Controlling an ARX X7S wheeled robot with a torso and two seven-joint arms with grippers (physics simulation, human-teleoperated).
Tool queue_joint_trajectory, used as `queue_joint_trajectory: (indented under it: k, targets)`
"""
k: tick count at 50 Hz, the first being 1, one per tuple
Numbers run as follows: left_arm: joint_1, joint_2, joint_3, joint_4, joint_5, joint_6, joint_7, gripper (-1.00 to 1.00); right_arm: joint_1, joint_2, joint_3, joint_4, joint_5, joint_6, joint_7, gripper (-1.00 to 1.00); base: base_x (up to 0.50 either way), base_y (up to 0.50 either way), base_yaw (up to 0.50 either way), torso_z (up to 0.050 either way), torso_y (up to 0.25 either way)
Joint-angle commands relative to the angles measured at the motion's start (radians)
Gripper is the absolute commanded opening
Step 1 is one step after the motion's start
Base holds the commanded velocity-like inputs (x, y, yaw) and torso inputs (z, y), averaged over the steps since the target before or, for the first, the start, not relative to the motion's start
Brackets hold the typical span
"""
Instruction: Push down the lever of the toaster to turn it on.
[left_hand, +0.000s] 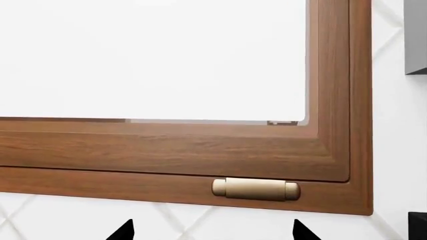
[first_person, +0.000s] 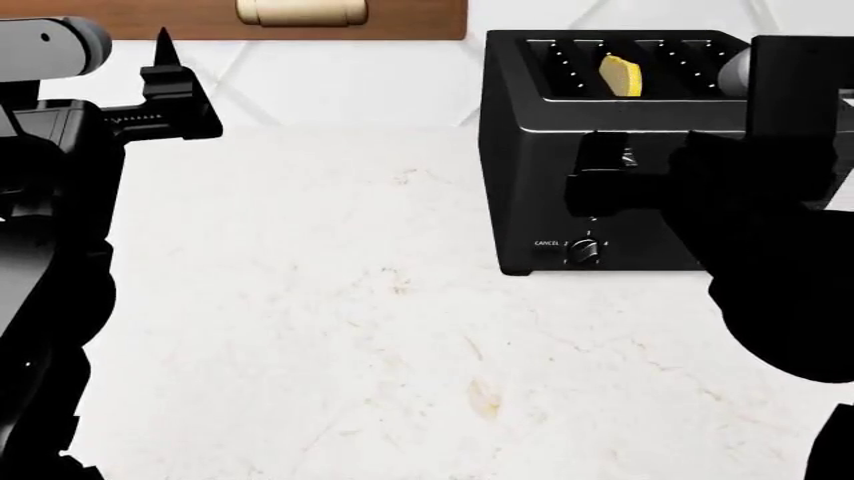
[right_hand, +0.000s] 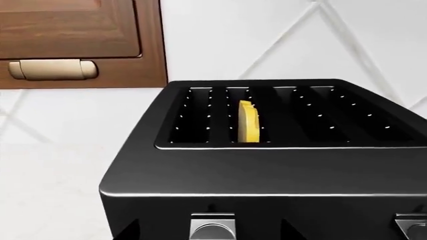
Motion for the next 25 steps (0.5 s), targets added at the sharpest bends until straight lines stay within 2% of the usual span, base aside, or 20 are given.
queue_joint_trajectory:
  k: [1,12,25]
  targets:
    - [0.004,-0.004,-0.002,0.005,-0.006,-0.002,-0.003,1.00,0.002,0.013,-0.029,-0.017,-0.051,-0.013,-0.009,1.00,0.00,0.00,0.00,0.000,0.000]
    - [0.006,-0.005,-0.003,0.008,-0.013,-0.004,-0.006,1.00,0.037,0.014,-0.070,0.000,-0.067,0.008,0.061,1.00,0.00,0.00,0.00,0.000,0.000]
    - [0.005,-0.006,0.004,0.001,-0.014,0.003,-0.007,1.00,0.068,-0.011,-0.112,0.053,-0.063,0.011,0.071,1.00,0.00,0.00,0.00,0.000,0.000]
